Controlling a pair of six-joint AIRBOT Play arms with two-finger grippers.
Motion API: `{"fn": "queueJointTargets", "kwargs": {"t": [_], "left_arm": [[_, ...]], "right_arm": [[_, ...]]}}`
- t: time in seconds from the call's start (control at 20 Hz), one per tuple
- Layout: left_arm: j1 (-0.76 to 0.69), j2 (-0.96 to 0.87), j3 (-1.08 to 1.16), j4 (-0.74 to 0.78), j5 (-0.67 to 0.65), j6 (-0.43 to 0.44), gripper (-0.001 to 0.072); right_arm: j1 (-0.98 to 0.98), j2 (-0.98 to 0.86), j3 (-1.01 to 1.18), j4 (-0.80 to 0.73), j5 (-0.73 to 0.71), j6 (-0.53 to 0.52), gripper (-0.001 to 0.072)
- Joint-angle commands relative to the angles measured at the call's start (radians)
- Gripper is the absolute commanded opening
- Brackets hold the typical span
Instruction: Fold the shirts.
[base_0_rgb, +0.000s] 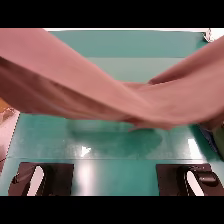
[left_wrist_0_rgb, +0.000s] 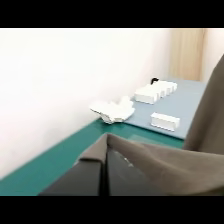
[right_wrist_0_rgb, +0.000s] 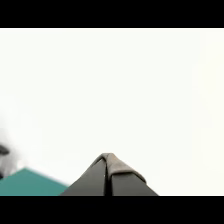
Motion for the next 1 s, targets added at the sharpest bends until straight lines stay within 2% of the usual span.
{"fn": "queueJointTargets", "kwargs": {"t": [0.0,0.15,0.25,0.35,0.5,0.65,0.7,0.85,0.95], "left_arm": [[0.001,0.006,0.147,0.056,0.027,-0.003,0.0020],[0.001,0.006,0.158,0.158,0.019,-0.021,0.0020],[0.000,0.003,0.148,0.321,-0.015,-0.059,0.0021],[0.001,0.003,0.084,0.413,-0.037,-0.084,0.0021],[0.000,0.003,-0.121,0.423,-0.052,-0.083,0.0021],[0.000,-0.003,-0.385,0.421,-0.008,-0.071,0.0021],[0.000,-0.003,-0.474,0.416,0.032,-0.060,0.0021],[0.000,-0.003,-0.743,0.338,0.196,0.059,0.0021],[0.000,-0.003,-0.882,0.257,0.325,0.148,0.0021]], "right_arm": [[0.000,0.045,0.066,-0.043,-0.032,-0.002,0.0018],[0.000,0.003,0.115,-0.042,-0.013,-0.002,0.0018],[0.000,-0.047,0.127,-0.043,0.045,-0.002,0.0018],[0.000,-0.107,0.106,-0.040,0.122,-0.002,0.0018],[0.007,-0.203,0.024,-0.038,0.199,-0.002,0.0018],[0.022,-0.306,-0.095,-0.037,0.197,-0.003,0.0018],[0.022,-0.348,-0.138,-0.035,0.195,-0.003,0.0018],[0.022,-0.470,-0.254,-0.023,0.109,-0.046,0.0018],[0.022,-0.556,-0.294,0.051,0.050,-0.132,0.0018]]}}
